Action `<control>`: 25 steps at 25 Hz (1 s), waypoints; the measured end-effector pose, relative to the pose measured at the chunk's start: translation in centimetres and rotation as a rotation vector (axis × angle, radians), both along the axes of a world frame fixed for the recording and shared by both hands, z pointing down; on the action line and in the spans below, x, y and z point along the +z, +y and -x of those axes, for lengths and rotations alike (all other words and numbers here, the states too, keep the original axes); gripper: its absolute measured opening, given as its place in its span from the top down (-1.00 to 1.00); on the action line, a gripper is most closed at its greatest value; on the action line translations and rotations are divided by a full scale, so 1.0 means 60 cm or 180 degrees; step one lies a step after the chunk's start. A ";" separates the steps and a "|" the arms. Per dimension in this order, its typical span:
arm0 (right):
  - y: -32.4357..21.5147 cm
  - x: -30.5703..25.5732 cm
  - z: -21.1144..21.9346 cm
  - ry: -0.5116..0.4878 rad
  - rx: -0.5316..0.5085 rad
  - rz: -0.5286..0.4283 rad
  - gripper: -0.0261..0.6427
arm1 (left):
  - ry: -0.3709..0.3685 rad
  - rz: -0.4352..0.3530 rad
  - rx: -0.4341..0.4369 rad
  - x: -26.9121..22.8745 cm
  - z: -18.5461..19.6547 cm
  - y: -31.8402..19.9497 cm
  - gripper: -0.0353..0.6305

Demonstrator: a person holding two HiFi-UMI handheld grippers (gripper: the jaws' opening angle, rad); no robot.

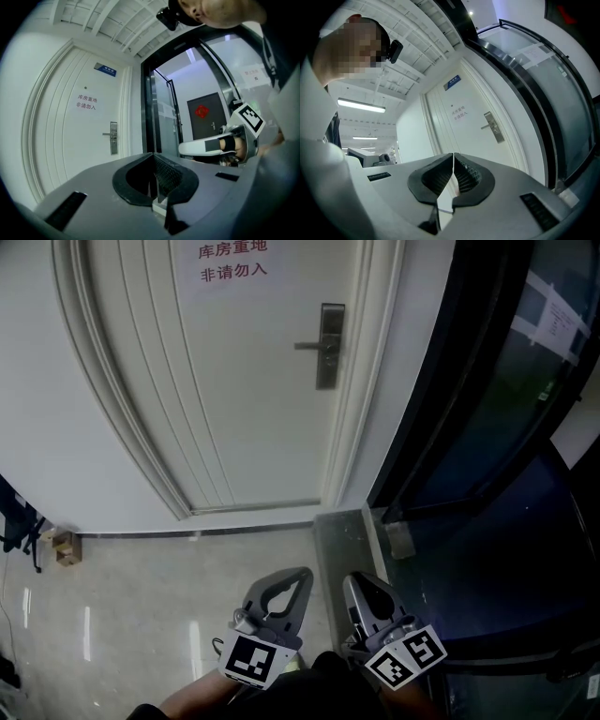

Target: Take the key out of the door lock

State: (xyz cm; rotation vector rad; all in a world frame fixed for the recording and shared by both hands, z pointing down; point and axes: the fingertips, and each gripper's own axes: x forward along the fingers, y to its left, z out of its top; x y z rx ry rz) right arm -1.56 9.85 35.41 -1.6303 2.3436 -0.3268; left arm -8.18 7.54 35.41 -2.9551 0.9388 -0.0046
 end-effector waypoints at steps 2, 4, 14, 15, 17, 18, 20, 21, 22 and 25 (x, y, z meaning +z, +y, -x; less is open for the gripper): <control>-0.023 0.003 -0.010 -0.0010 0.0012 0.0021 0.87 | -0.0001 0.0004 0.0018 0.001 -0.011 -0.023 0.88; -0.048 0.007 -0.020 -0.0017 -0.0003 0.0034 0.87 | -0.0007 0.0008 0.0029 0.003 -0.023 -0.045 0.88; -0.224 -0.004 -0.120 -0.0031 -0.0158 -0.0031 0.87 | -0.0039 -0.0064 -0.0072 -0.007 -0.131 -0.212 0.88; -0.242 -0.006 -0.134 -0.0036 -0.0175 -0.0032 0.87 | -0.0039 -0.0077 -0.0086 -0.011 -0.145 -0.230 0.88; -0.278 -0.010 -0.158 -0.0041 -0.0204 -0.0033 0.87 | -0.0046 -0.0100 -0.0106 -0.018 -0.171 -0.266 0.88; -0.295 -0.013 -0.170 -0.0040 -0.0215 -0.0036 0.87 | -0.0047 -0.0107 -0.0116 -0.021 -0.182 -0.282 0.88; -0.327 -0.019 -0.194 -0.0042 -0.0235 -0.0048 0.87 | -0.0045 -0.0115 -0.0144 -0.025 -0.204 -0.314 0.88; -0.341 -0.021 -0.206 -0.0047 -0.0244 -0.0053 0.87 | -0.0041 -0.0113 -0.0161 -0.027 -0.214 -0.329 0.88; -0.355 -0.022 -0.217 -0.0052 -0.0253 -0.0058 0.87 | -0.0039 -0.0108 -0.0180 -0.028 -0.224 -0.344 0.88; -0.394 -0.022 -0.251 -0.0058 -0.0264 -0.0058 0.87 | -0.0064 -0.0130 -0.0238 -0.031 -0.253 -0.388 0.88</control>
